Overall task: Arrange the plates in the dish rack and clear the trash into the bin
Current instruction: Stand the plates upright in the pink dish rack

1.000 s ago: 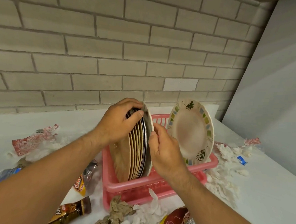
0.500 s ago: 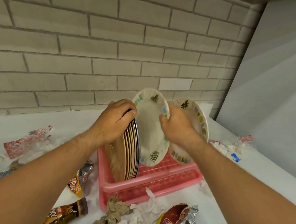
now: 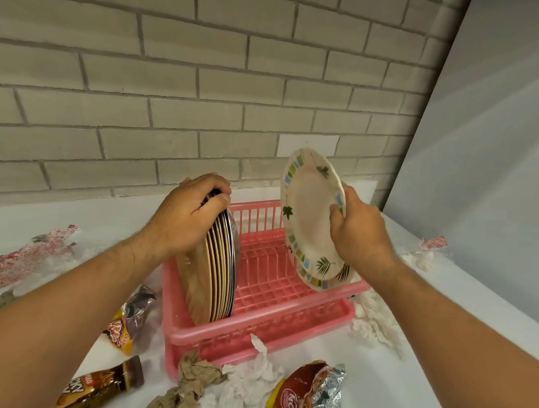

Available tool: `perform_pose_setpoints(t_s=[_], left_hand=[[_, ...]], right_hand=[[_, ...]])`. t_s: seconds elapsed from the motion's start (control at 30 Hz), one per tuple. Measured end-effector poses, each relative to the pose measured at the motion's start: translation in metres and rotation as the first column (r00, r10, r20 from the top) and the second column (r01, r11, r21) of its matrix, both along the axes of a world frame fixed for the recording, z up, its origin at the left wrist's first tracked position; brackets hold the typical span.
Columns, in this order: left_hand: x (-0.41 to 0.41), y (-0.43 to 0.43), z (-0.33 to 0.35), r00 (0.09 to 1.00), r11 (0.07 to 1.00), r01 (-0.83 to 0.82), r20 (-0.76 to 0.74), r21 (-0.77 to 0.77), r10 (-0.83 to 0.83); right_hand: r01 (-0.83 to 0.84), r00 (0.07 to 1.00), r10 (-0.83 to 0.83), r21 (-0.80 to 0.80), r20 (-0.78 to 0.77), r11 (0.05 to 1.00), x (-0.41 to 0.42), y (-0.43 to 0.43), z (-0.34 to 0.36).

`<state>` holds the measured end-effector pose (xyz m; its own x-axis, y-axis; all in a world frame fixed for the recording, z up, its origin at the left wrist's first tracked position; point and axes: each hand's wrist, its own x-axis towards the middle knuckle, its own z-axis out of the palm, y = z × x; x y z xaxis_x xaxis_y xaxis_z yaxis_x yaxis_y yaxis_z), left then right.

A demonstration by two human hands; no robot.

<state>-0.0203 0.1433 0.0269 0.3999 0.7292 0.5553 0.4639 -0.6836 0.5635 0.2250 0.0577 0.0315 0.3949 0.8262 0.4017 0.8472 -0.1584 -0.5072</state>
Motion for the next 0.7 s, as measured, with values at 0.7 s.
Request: perform_pose_setpoints(t_s=[0.7], left_hand=[[0.000,0.001,-0.005,0.997,0.996,-0.058,0.038,-0.075,0.061]], right_hand=[[0.147,0.988,-0.128,-0.245,0.091,0.958,0.002,-0.005,-0.009]])
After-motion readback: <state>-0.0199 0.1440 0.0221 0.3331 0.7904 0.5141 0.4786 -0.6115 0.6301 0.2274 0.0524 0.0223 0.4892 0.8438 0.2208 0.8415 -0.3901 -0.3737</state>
